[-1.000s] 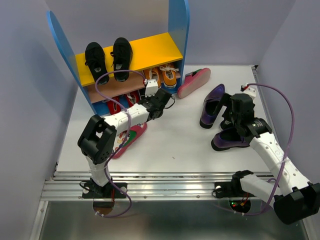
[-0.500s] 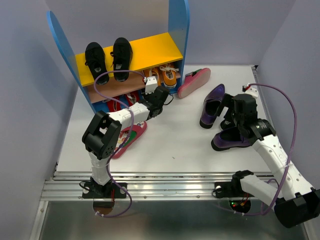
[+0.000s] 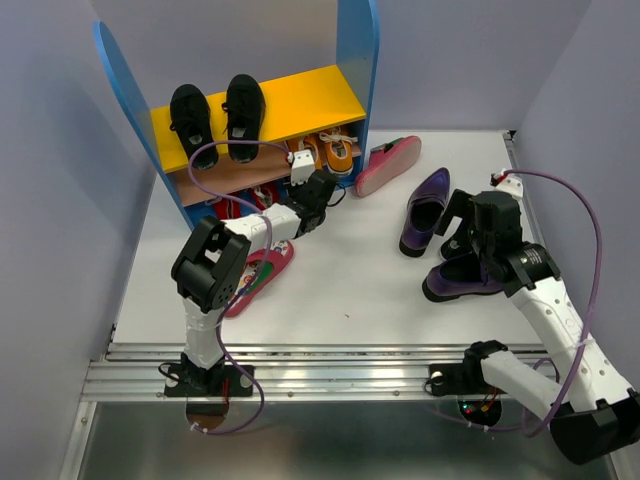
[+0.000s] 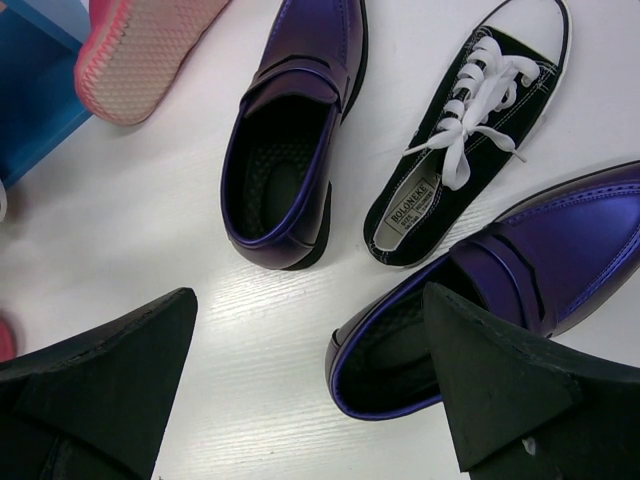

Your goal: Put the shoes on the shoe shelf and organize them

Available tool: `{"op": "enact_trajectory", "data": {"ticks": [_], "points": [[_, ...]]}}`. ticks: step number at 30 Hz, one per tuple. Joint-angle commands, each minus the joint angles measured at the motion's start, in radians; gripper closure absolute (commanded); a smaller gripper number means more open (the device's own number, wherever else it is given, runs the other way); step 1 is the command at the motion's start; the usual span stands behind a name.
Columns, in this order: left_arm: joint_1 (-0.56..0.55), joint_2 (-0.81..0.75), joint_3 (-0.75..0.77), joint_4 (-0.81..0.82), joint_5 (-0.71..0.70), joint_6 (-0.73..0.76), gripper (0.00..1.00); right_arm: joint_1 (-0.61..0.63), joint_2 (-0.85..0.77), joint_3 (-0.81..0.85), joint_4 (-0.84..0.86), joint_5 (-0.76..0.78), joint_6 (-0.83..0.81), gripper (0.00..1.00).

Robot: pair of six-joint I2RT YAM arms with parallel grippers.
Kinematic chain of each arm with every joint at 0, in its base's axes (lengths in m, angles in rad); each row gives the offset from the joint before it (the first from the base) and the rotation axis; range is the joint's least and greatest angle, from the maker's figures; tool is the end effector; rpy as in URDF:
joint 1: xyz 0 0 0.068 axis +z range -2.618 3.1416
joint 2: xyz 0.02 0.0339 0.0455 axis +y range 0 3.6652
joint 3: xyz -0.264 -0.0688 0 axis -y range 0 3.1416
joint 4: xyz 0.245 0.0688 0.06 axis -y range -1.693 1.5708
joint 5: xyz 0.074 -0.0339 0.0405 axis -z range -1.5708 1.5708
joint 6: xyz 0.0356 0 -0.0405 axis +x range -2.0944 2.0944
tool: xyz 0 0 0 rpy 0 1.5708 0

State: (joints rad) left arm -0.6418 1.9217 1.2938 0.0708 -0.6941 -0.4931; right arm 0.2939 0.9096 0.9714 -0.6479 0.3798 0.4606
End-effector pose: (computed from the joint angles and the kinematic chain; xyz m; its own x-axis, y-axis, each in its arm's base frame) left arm 0.3583 -0.2394 0.2125 -0.3850 -0.1665 -0.9078 -0.1783 0.9785 -0.1039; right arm 0.1837 0.0418 0.3377 -0.4624 0.2913 -0.8374 0.2591 0.9476 0.1866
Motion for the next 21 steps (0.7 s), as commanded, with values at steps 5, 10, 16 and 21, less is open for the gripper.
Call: {"op": "enact_trajectory", "data": {"ticks": [5, 10, 16, 21], "points": [[0.014, 0.0, 0.052, 0.086, 0.005, 0.01, 0.71, -0.006, -0.031, 0.012, 0.001, 0.022, 0.01, 0.0], [0.016, -0.015, 0.032, 0.067, 0.002, -0.002, 0.54, -0.006, -0.028, 0.009, 0.002, 0.025, 0.016, 0.0], [0.01, -0.073, -0.031, 0.055, 0.021, -0.021, 0.45, -0.006, -0.021, -0.008, 0.014, 0.011, 0.03, 0.0], [-0.027, -0.156, -0.106, 0.031, -0.001, -0.027, 0.36, -0.006, -0.003, -0.017, 0.033, -0.005, 0.044, 0.0]]}}
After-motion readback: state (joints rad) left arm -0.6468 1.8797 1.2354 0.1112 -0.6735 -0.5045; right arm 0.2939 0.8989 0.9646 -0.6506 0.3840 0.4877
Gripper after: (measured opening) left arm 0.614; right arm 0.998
